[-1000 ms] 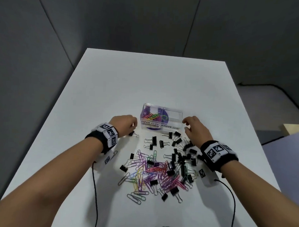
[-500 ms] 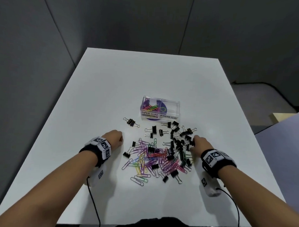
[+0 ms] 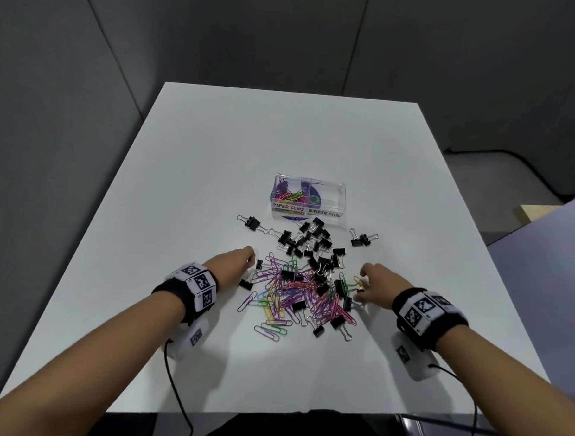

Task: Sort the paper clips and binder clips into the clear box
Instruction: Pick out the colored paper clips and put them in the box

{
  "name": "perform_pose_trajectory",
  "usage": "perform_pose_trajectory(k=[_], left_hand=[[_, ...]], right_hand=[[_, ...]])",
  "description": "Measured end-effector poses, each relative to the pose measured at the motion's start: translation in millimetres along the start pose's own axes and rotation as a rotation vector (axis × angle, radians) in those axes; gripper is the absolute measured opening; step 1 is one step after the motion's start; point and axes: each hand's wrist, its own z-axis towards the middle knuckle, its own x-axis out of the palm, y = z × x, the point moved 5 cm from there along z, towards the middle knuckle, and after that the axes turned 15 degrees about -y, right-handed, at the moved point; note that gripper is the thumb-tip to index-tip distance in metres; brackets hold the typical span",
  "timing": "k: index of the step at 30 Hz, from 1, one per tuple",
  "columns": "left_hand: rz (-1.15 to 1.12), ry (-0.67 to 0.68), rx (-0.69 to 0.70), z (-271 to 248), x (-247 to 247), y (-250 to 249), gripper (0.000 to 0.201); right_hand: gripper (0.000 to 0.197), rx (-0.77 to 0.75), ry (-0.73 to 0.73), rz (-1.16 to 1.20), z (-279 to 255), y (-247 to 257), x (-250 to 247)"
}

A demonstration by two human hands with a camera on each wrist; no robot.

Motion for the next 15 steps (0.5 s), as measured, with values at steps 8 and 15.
perform_pose_trajectory(k=[8, 15], left_hand=[[0.057, 0.105, 0.1, -17.8, 15.9, -17.8, 0.028], [0.015, 0.003, 0.009, -10.7, 14.0, -13.7, 0.019]], right_hand=[[0.027, 0.063, -0.092, 0.055, 6.5, -7.3, 13.7], [0.019, 0.103, -0.109, 0.062, 26.4, 2.5, 12.4]])
